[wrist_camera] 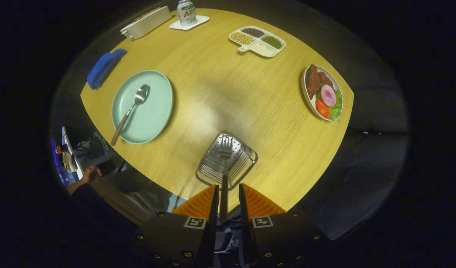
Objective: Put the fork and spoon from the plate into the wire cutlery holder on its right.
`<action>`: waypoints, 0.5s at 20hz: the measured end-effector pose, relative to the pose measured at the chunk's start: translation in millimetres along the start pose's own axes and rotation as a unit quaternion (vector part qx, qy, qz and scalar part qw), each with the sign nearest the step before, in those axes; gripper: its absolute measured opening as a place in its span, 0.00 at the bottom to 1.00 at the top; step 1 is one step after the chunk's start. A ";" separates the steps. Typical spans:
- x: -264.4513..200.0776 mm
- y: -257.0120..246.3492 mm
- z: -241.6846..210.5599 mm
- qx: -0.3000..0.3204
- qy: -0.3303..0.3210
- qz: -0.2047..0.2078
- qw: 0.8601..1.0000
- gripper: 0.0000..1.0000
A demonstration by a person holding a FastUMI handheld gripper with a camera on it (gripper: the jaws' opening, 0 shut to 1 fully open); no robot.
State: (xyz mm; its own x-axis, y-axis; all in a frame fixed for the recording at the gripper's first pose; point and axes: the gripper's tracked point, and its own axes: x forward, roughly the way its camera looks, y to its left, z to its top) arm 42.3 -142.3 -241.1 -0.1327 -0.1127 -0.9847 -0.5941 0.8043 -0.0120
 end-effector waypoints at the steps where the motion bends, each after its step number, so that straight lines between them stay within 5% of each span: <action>1: -4.3 9.5 2.4 0.008 -0.016 0.010 1.000 0.30; 10: 1.7 92.3 13.8 0.033 -0.068 0.071 0.995 0.30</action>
State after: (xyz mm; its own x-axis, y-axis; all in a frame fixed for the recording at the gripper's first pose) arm -1.9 -60.1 -246.3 -0.0990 0.0809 -0.9918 -0.5229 0.8438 0.1210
